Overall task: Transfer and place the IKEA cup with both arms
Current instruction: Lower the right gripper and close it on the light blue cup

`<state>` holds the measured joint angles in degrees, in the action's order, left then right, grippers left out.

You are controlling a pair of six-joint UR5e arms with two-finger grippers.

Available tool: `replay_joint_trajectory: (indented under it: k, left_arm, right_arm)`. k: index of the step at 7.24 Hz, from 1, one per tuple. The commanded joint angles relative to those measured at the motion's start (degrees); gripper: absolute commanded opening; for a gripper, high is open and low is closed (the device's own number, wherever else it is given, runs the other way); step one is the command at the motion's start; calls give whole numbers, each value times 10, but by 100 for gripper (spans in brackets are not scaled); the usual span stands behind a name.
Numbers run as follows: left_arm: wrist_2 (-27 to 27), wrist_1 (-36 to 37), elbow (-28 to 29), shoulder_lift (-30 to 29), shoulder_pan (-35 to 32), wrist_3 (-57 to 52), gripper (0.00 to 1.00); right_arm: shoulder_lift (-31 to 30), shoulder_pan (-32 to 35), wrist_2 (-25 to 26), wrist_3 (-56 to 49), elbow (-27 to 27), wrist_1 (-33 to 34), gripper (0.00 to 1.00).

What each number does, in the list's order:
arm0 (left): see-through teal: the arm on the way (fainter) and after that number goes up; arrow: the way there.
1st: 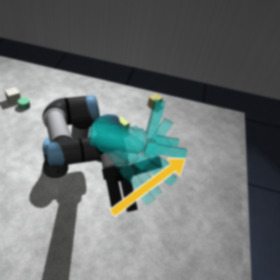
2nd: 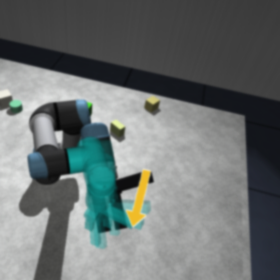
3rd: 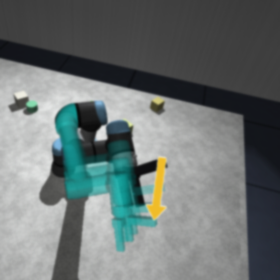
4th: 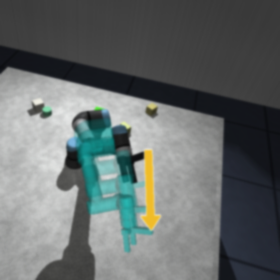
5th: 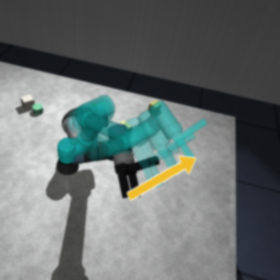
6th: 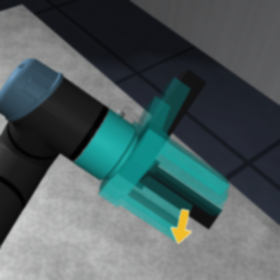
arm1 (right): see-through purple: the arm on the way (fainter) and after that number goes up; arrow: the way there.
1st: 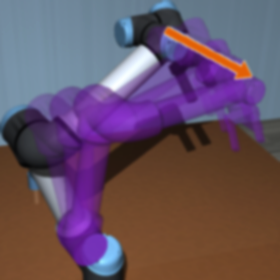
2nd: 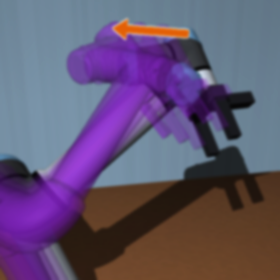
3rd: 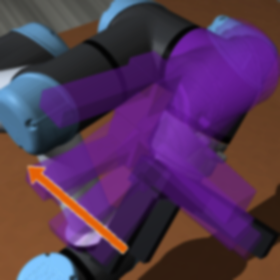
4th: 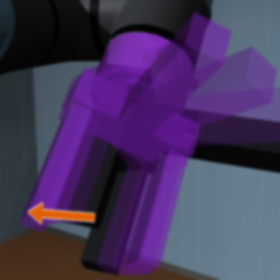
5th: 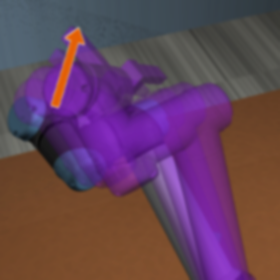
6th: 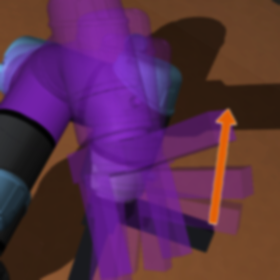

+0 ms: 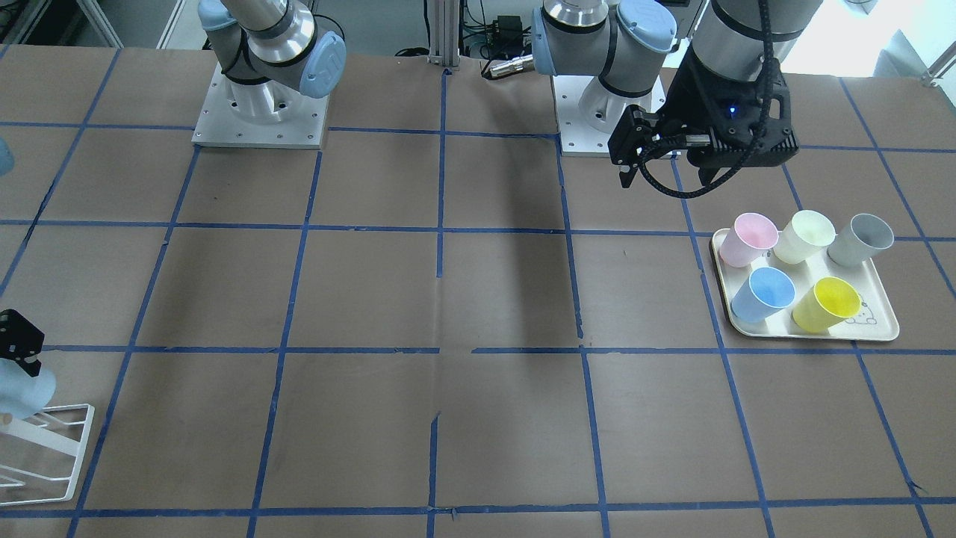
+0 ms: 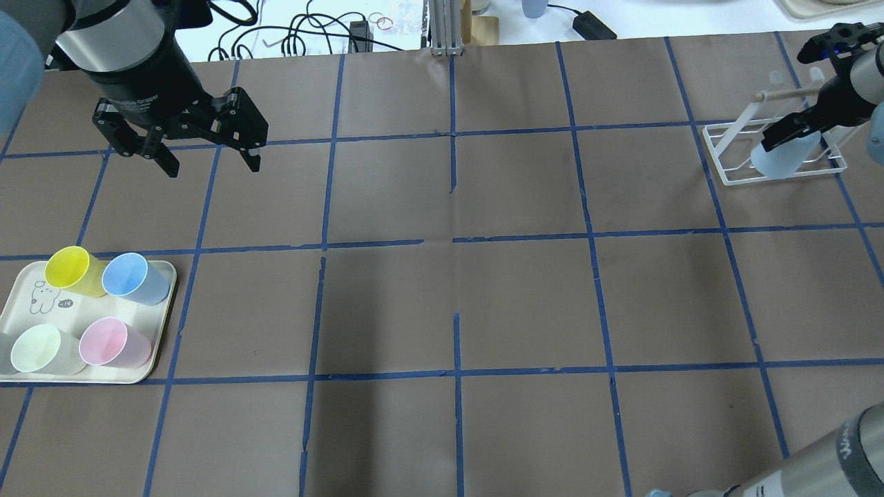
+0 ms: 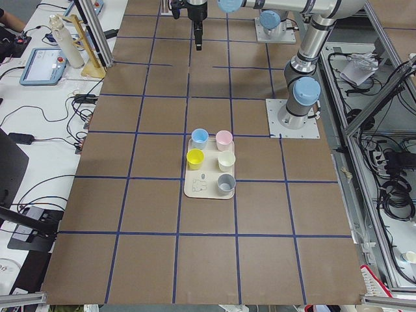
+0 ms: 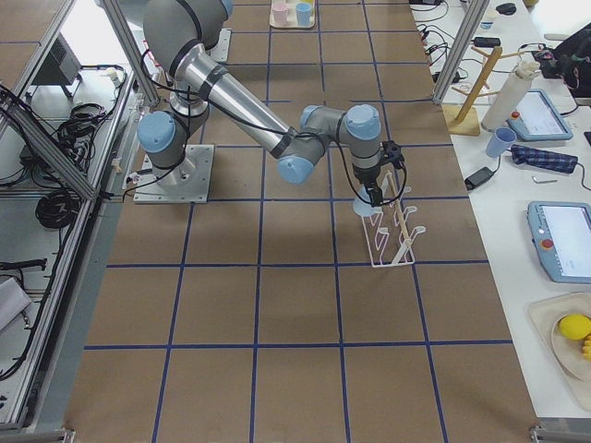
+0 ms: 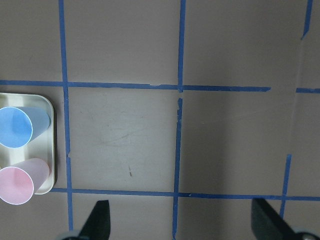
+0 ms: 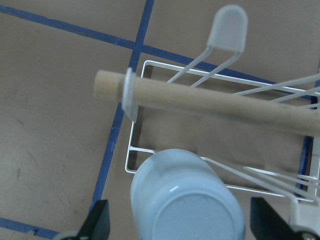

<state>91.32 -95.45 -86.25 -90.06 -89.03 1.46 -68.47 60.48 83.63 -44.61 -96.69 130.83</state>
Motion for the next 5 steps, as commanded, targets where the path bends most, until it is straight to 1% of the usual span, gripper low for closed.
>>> replay_joint_trajectory:
  k: [1,2,3,4,5]
  left_arm:
    - [-1,0,-1,1,0,0,100]
    - [-1,0,-1,2,0,0,100]
    - [-1,0,-1,3,0,0,100]
    - [-1,0,-1,2,0,-1,100]
    - [0,0,-2,3,0,-1,100]
  right_arm:
    - [-1,0,2,1,0,-4,90]
    - [-2,0,1,2,0,-5,87]
    - [-3,0,1,2,0,-5,76]
    - [-7,0,4,2,0,-4,64]
    - [-7,0,6,2,0,-4,44]
